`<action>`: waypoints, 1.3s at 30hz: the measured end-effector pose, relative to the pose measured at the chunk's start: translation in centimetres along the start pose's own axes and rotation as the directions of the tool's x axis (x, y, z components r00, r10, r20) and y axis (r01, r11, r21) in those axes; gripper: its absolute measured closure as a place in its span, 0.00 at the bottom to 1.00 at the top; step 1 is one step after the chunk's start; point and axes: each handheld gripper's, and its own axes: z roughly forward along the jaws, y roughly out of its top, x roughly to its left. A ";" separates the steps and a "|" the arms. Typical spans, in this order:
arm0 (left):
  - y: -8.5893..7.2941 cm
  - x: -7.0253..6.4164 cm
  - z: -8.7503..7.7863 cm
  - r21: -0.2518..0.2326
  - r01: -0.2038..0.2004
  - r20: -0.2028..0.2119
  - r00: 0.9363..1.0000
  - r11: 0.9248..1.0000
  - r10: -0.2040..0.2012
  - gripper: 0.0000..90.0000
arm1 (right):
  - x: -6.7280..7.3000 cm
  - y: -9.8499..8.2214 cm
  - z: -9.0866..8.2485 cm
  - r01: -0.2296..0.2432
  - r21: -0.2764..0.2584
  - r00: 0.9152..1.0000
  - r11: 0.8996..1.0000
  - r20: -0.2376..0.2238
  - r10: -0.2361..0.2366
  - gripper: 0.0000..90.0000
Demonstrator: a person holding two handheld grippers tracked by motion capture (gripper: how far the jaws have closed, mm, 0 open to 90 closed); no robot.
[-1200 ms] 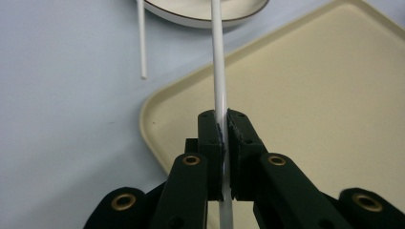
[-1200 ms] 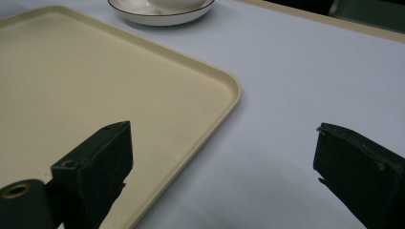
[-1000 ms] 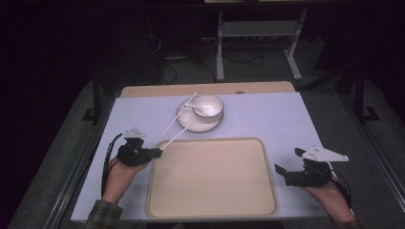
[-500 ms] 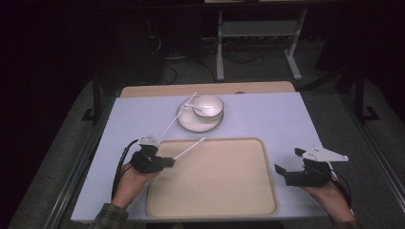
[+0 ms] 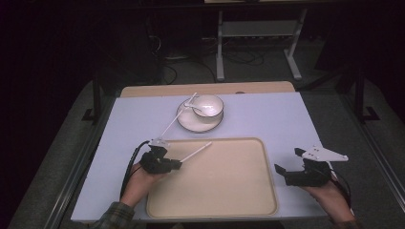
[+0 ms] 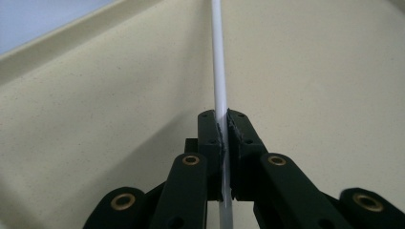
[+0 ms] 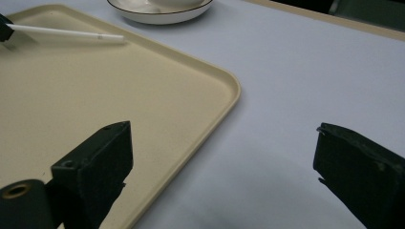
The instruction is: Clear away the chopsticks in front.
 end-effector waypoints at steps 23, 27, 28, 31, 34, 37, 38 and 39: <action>-0.2 -0.4 1.0 0.055 -0.032 -0.020 0.999 0.998 0.033 0.93 | 0.0 0.0 0.0 0.001 -0.002 1.000 1.000 -0.002 -0.001 0.06; -0.2 -0.5 1.1 0.053 -0.034 -0.019 0.999 0.998 0.035 0.93 | 0.0 0.0 -0.1 -0.001 -0.002 1.000 1.000 -0.001 0.001 0.06; -0.2 -0.5 1.1 0.053 -0.034 -0.019 0.999 0.998 0.035 0.93 | 0.0 0.0 -0.1 -0.001 -0.002 1.000 1.000 -0.002 0.001 0.06; -0.2 -0.5 1.1 0.051 -0.032 -0.016 0.999 0.998 0.033 0.92 | 0.0 0.0 -0.1 -0.001 -0.002 1.000 1.000 -0.002 0.001 0.06; -0.2 -0.5 1.1 0.051 -0.032 -0.016 0.999 0.998 0.033 0.91 | 0.0 0.0 0.0 0.000 -0.002 1.000 1.000 -0.002 0.000 0.06; -0.2 -0.4 0.9 0.042 -0.028 -0.014 0.999 0.999 0.029 0.91 | 0.0 0.0 -0.1 0.001 -0.002 1.000 1.000 -0.002 -0.001 0.06; -0.2 -0.4 0.9 0.042 -0.028 -0.014 0.999 0.999 0.029 0.91 | 0.0 0.0 -0.1 0.001 -0.003 1.000 1.000 -0.002 -0.001 0.06; -0.1 -0.5 0.8 0.040 -0.034 -0.021 0.999 0.999 0.034 0.91 | 0.0 0.0 -0.1 0.001 -0.003 1.000 1.000 -0.002 -0.001 0.06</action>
